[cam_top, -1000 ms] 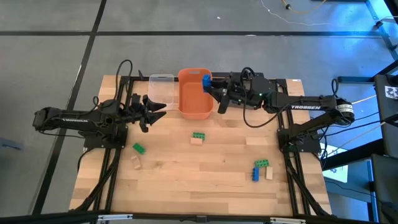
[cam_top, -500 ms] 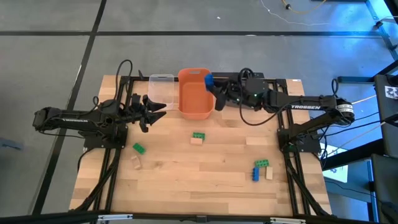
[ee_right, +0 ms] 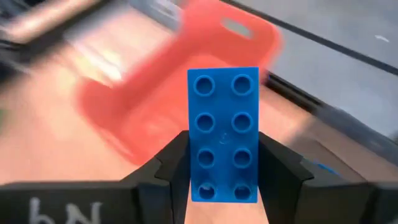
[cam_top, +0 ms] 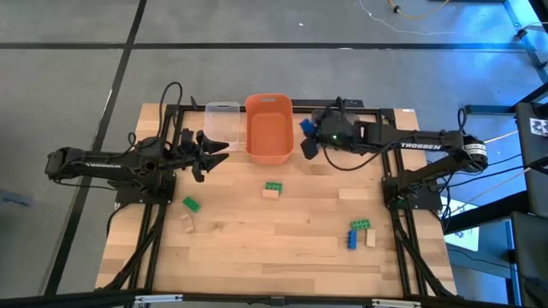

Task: Sort & place blocks by color
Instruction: Put the top blue game piece into the black bin

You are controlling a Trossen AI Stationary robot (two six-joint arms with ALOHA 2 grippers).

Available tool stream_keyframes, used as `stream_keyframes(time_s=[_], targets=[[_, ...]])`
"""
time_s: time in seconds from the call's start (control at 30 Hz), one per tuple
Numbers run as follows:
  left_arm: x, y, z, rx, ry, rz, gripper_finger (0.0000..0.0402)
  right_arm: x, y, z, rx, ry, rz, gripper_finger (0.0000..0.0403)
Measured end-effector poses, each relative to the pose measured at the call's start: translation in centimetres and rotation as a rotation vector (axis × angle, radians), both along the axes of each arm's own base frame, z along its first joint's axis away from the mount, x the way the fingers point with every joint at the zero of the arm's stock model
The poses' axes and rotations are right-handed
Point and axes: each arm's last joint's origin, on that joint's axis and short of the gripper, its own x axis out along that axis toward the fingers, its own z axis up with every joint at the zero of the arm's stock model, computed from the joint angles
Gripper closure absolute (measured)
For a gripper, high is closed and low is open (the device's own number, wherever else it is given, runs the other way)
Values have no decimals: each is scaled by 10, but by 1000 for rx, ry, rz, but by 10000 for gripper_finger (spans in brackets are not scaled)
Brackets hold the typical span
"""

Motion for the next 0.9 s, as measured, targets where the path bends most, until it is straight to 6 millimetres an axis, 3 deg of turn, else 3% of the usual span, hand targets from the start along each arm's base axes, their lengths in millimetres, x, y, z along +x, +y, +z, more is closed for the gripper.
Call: stream_keyframes(time_s=[0.23, 0.57, 0.9], targets=[[0, 0, 0, 0, 0, 0, 185, -20, -24, -25, 51, 157, -118, 263], [0, 0, 0, 7, 2, 2, 185, -42, -46, -61, 172, 213, -198, 263], [0, 0, 0, 7, 2, 4, 185, -57, -78, -73, 241, 81, -355, 263]])
